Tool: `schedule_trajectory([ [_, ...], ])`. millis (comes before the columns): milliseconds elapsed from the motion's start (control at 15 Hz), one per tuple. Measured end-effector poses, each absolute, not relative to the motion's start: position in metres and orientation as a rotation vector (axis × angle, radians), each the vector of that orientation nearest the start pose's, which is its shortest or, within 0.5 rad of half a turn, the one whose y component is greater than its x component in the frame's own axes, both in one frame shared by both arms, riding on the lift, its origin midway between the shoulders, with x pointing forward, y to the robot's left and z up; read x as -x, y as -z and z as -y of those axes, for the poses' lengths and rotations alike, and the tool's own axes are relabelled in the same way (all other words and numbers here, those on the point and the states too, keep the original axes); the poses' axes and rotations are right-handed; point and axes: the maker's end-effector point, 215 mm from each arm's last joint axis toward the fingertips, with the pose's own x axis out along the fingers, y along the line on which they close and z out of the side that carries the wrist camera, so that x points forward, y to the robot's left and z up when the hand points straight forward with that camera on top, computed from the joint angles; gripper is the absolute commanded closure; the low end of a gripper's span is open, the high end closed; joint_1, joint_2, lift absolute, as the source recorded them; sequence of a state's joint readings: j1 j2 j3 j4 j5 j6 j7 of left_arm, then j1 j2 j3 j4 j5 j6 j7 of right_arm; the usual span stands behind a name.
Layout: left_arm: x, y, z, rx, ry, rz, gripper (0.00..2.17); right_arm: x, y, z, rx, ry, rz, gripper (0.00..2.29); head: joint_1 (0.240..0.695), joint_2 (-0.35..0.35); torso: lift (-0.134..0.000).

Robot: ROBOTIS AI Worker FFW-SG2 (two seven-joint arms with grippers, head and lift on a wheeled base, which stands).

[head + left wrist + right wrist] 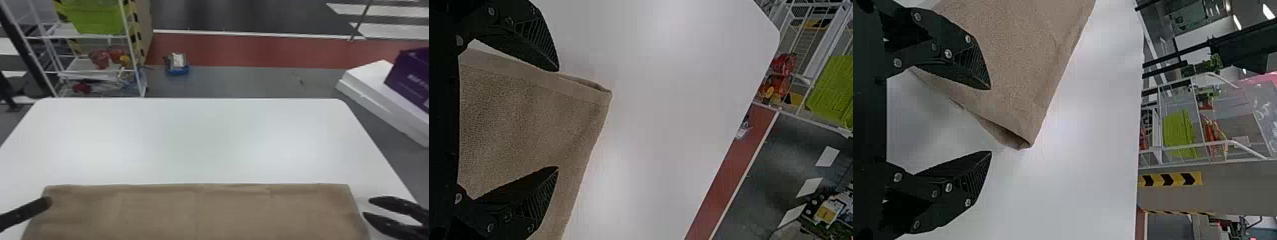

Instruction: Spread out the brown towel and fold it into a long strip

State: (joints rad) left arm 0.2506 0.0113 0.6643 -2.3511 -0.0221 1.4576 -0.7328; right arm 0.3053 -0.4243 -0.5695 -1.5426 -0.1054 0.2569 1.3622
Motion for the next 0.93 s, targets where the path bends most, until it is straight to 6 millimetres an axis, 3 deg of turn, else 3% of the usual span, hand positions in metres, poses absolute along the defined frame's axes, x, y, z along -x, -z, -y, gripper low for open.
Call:
schedule_trajectory([
  [267,-0.360,0.410,-0.400,0.414,0.006,-0.750,0.21,-0.352,0.446,0.411,-0.046,-0.784,-0.535,0.71,0.695,-0.019,-0.123],
  [333,-0.362,0.410,-0.402,0.408,0.003,-0.751,0.21,-0.352,0.447,0.410,-0.051,-0.785,-0.537,0.83,0.695,-0.015,-0.123],
  [800,-0.355,0.421,-0.420,0.387,-0.038,-0.800,0.22,-0.364,0.444,0.404,-0.069,-0.790,-0.535,0.88,0.695,0.024,-0.123],
  [933,-0.352,0.424,-0.419,0.400,-0.027,-0.819,0.34,-0.366,0.444,0.404,-0.071,-0.790,-0.533,0.88,0.695,0.025,-0.123],
])
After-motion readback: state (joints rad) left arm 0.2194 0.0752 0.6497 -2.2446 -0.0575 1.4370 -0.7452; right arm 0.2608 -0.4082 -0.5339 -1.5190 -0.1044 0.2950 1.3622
